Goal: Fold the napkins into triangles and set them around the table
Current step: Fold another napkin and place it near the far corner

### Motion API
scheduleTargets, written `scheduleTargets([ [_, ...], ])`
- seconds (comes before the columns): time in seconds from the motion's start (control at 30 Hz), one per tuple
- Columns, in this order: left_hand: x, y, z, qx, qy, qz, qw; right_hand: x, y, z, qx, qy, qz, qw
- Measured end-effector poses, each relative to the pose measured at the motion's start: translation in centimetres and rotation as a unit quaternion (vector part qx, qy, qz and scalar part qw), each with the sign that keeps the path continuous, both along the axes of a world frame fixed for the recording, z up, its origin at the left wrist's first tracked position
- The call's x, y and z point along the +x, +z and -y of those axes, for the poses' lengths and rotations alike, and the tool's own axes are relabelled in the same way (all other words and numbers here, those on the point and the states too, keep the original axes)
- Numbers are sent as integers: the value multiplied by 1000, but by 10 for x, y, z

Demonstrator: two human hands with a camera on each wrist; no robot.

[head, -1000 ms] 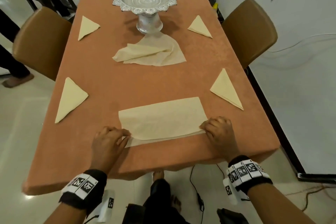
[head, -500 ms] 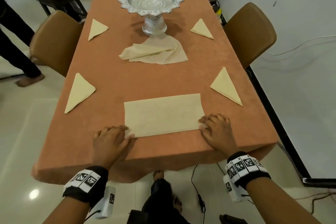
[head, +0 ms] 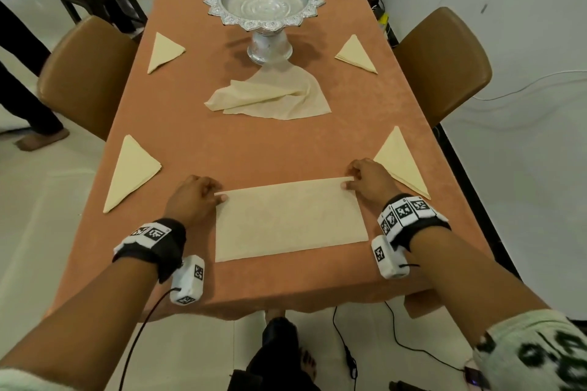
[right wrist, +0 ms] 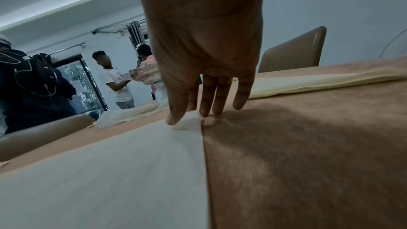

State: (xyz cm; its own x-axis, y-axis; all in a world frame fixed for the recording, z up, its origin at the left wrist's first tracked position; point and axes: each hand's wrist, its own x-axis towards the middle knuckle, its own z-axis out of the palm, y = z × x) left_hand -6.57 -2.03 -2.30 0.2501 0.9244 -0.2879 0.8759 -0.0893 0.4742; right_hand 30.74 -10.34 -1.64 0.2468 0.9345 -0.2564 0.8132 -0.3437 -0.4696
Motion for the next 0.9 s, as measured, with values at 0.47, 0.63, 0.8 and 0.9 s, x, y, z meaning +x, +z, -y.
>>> scheduleTargets([
  [0.47,0,10,-20,39,-7,-12,999,10,12,-20,-27,-17,-25,999],
  [0.63,-18,22,32,145,-61,19,987,-1,17,40,113,-24,21,993],
  [0.8,-42,9,90,131,-201,-45,970,2,-8,109,79,138,49,986],
  [0.9,-40,0,101,155,-186,-79,967,0,-18,120,87,143,79,983],
])
